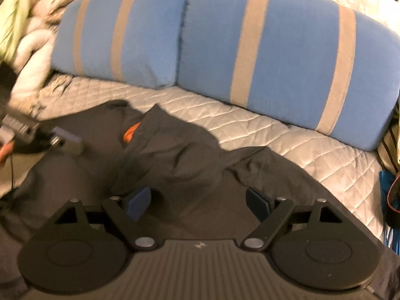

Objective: Fold clothes

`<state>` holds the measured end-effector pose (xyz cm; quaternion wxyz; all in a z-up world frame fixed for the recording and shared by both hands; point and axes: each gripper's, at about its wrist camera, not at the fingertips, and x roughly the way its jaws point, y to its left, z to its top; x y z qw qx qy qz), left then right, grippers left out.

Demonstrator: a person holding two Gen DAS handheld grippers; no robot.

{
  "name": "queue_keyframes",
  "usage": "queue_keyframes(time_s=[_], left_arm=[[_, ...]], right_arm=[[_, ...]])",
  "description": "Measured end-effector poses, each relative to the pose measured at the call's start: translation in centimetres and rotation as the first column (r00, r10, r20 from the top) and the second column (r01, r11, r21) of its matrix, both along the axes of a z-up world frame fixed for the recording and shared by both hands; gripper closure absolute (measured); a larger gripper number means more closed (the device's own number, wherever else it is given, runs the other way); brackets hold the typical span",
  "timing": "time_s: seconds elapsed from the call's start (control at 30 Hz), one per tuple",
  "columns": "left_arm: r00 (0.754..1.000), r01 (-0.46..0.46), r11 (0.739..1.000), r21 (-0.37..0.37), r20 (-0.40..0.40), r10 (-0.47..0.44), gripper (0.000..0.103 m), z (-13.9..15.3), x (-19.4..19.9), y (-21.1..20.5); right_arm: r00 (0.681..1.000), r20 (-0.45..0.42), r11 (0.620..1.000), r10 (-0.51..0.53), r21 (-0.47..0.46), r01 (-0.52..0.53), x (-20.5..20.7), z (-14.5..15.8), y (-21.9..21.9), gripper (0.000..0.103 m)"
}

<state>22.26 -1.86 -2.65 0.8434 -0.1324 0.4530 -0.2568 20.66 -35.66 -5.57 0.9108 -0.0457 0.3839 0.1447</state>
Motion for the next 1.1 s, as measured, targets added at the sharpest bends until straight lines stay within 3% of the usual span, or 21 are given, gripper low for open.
queue_keyframes(time_s=[0.3, 0.57, 0.7, 0.77, 0.83, 0.93, 1.1], left_arm=[[0.997, -0.058, 0.998, -0.037, 0.039, 0.059, 0.049, 1.2, -1.2, 0.6], [0.991, -0.091, 0.995, -0.051, 0.093, 0.095, 0.049, 3.5, -3.5, 0.1], [0.988, -0.108, 0.993, -0.047, 0.107, 0.112, 0.049, 4.3, -4.7, -0.1], [0.988, -0.096, 0.995, -0.036, 0.12, 0.1, 0.049, 4.5, -5.3, -0.5], [0.986, -0.084, 0.996, -0.015, 0.14, 0.085, 0.048, 4.6, -5.9, -0.9], [0.985, -0.067, 0.998, 0.021, 0.162, 0.063, 0.048, 4.5, -6.5, -1.5], [0.984, -0.059, 0.996, 0.064, 0.173, 0.048, 0.047, 3.9, -7.0, -2.1]], right_arm=[[0.989, -0.149, 0.993, -0.023, 0.108, 0.039, 6.6, -3.5, -1.9, 0.023], [0.969, -0.246, 0.966, -0.033, 0.243, 0.094, 10.2, -7.4, -2.0, 0.036], [0.957, -0.284, 0.956, -0.061, 0.258, 0.137, 11.3, -9.3, -1.7, 0.037], [0.956, -0.287, 0.956, -0.062, 0.258, 0.139, 11.5, -9.9, -1.2, 0.048], [0.958, -0.28, 0.953, -0.063, 0.267, 0.14, 11.4, -10.0, -1.0, 0.069], [0.965, -0.255, 0.953, -0.067, 0.271, 0.138, 11.3, -9.6, -0.9, 0.089], [0.984, -0.156, 0.973, -0.088, 0.198, 0.119, 11.0, -7.4, -0.6, 0.095]])
